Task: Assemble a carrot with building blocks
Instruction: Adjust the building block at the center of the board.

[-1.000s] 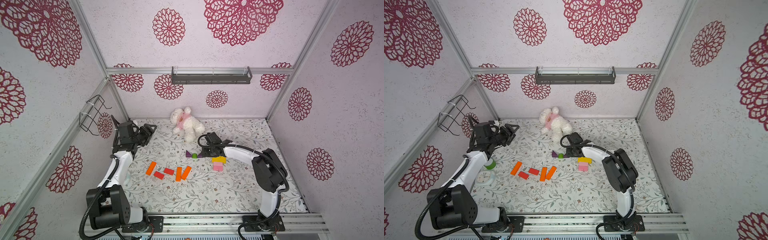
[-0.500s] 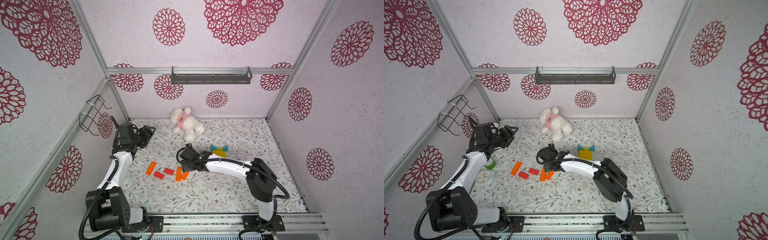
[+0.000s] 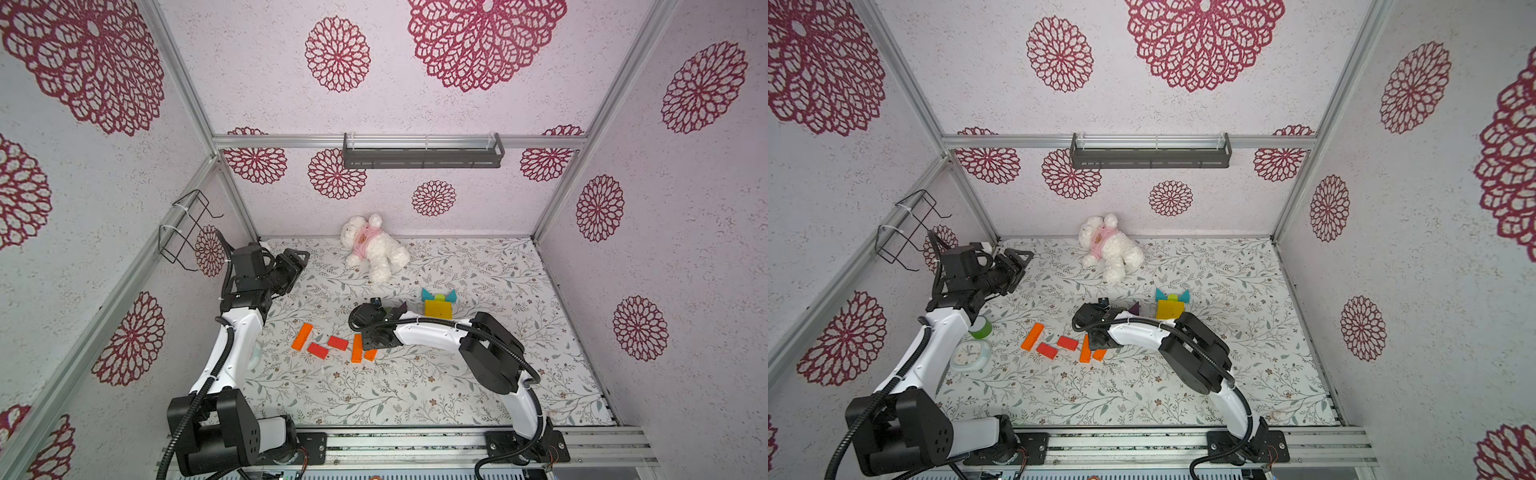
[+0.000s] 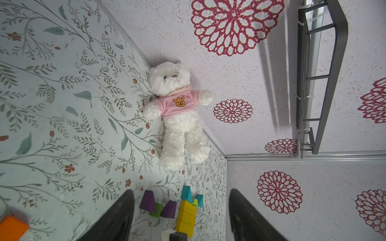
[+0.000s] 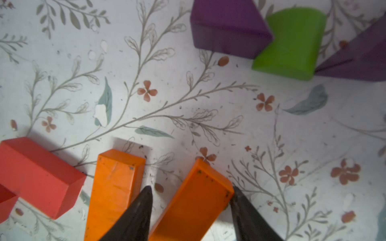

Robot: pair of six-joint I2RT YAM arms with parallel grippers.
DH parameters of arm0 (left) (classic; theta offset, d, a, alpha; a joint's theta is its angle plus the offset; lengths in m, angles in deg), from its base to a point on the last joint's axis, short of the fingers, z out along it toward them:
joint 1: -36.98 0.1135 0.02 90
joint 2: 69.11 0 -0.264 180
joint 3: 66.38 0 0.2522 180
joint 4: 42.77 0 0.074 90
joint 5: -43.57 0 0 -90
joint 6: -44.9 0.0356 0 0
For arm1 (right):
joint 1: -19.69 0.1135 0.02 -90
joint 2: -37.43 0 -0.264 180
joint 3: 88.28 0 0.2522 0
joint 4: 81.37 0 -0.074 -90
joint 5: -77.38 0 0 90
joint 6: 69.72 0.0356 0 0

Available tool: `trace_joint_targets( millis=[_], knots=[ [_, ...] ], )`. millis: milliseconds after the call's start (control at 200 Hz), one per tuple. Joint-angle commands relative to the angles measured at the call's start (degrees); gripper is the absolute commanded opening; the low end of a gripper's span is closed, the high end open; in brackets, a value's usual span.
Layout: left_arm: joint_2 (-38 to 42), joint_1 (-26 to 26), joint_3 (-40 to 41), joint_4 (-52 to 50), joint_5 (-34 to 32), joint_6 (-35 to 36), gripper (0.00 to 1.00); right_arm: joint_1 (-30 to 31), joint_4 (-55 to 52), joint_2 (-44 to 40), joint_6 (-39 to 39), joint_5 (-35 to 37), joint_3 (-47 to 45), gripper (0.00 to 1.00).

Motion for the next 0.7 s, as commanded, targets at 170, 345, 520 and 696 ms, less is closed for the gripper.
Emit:
trace_joint_targets(
  millis=[170, 345, 520, 696],
  knots=[
    [0.65, -0.19, -0.79, 0.73, 1.12, -0.18, 0.73, -0.31, -0.72, -4.84, -5.21, 0.74, -4.36, 0.39],
    [0.39, -0.14, -0.62, 1.17, 1.16, -0.26, 0.73, -0.70, 1.07, -7.12, -11.95, 0.34, -5.94, 0.34],
    [0.04, -0.16, -0.70, 1.11, 1.05, 0.03, 0.73, -1.95, 3.14, -9.26, -18.66, -1.80, -7.89, 0.29],
    [-0.30, -0.13, -0.68, 1.47, 1.16, 0.12, 0.73, -2.39, 3.69, -10.13, -35.05, -6.66, -8.71, 0.30]
  ],
)
